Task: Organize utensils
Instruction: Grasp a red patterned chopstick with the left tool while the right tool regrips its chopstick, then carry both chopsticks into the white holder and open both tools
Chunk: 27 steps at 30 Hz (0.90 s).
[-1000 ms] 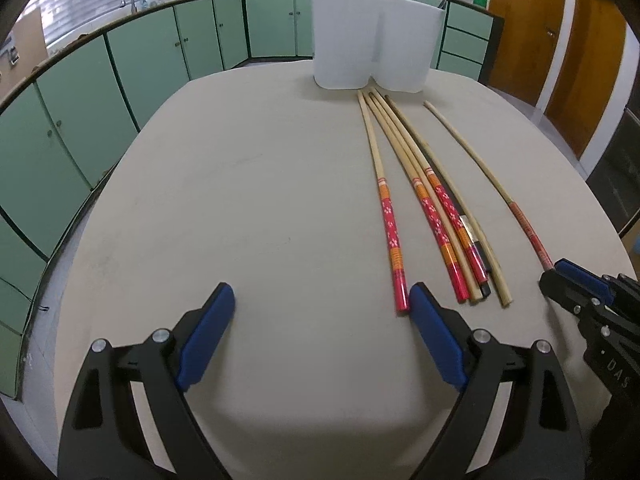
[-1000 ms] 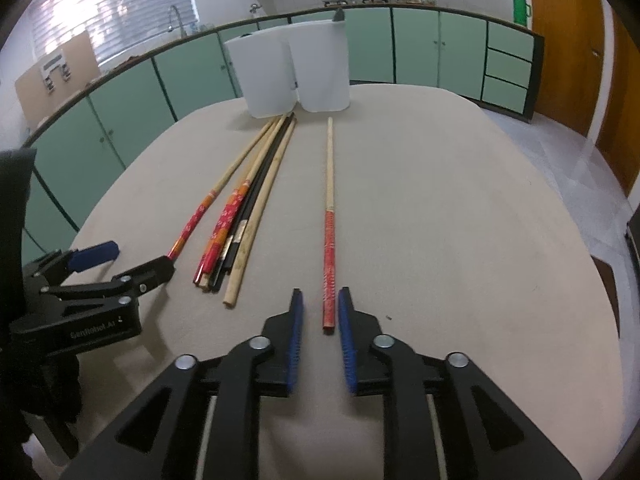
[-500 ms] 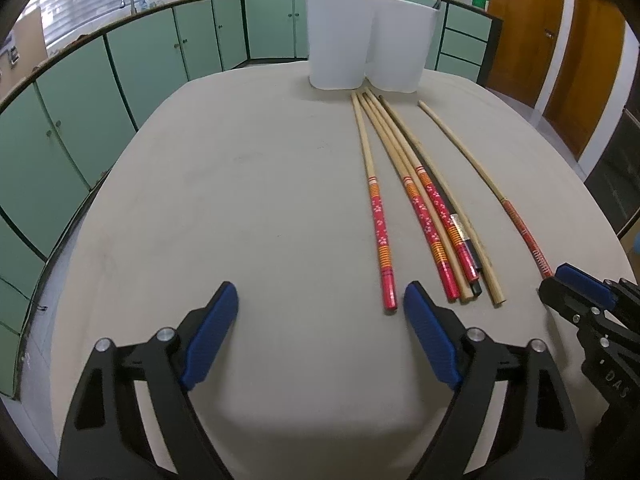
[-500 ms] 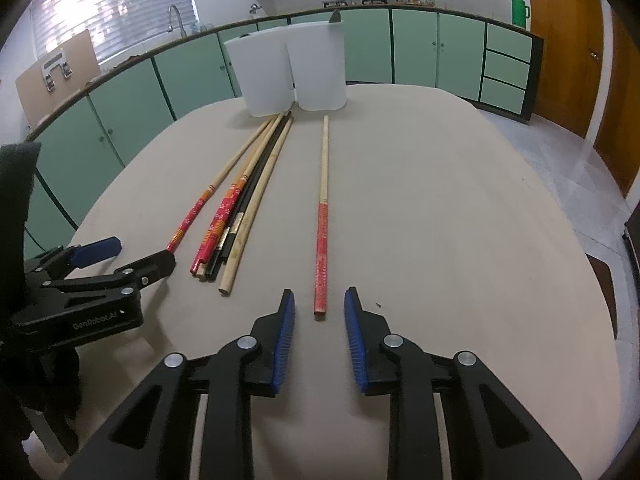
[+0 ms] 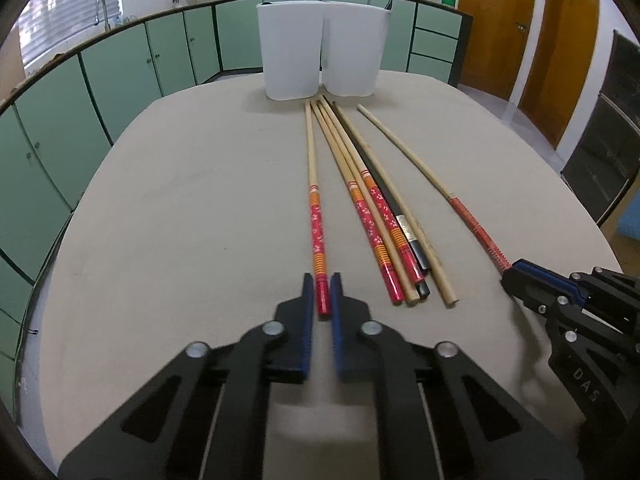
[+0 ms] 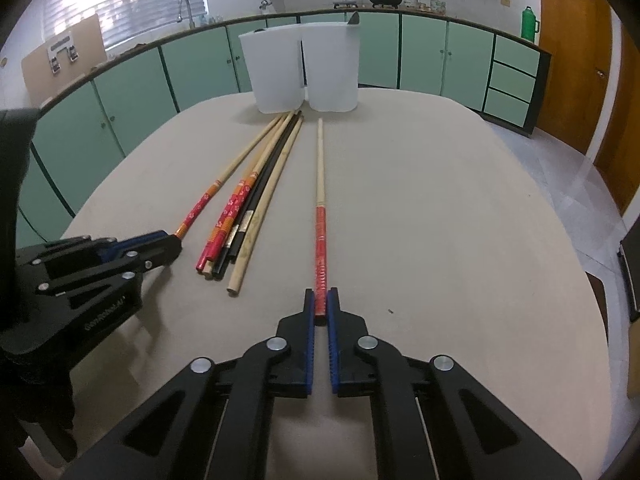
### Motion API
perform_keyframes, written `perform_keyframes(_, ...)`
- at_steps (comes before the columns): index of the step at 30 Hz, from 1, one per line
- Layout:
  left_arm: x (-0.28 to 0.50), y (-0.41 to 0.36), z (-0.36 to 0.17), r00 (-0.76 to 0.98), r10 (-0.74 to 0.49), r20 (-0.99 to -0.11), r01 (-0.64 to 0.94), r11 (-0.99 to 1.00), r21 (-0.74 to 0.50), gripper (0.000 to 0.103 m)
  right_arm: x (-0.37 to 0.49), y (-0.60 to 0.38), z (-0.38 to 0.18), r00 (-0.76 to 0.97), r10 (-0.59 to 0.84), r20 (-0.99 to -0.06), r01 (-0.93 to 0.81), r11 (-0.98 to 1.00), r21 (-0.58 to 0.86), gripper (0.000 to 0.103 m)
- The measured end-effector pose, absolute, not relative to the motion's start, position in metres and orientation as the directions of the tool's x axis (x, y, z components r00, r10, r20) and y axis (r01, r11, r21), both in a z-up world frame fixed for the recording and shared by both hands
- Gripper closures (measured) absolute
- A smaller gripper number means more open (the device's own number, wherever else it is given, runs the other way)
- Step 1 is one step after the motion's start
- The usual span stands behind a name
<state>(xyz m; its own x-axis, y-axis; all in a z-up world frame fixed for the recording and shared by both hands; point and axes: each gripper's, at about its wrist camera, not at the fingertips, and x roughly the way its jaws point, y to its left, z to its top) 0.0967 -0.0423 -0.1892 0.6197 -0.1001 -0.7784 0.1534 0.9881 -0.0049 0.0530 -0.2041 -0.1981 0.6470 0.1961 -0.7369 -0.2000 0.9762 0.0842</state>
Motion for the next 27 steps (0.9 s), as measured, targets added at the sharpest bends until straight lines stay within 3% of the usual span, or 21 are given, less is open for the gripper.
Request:
perform_keyframes(7, 0.088, -0.033, -0.159, 0.677, -0.105, -0.729, 0.148, 0.989, -0.005, 0.098, 0.051, -0.213, -0.157, 0.703, 0.219, -0.677, -0.216, 0.972, 0.090, 0.097)
perform_keyframes(21, 0.094, -0.007, -0.023, 0.835, -0.165, -0.525, 0.170, 0.985, -0.040, 0.098, 0.067, -0.222, -0.035, 0.807, 0.285, -0.517, -0.308, 0.950, 0.044, 0.097)
perform_keyframes(27, 0.115, -0.011, 0.013, 0.856, -0.208, -0.473, 0.213, 0.976, -0.045, 0.098, 0.096, -0.216, -0.004, 0.794, 0.329, -0.512, -0.363, 0.931, 0.036, 0.097)
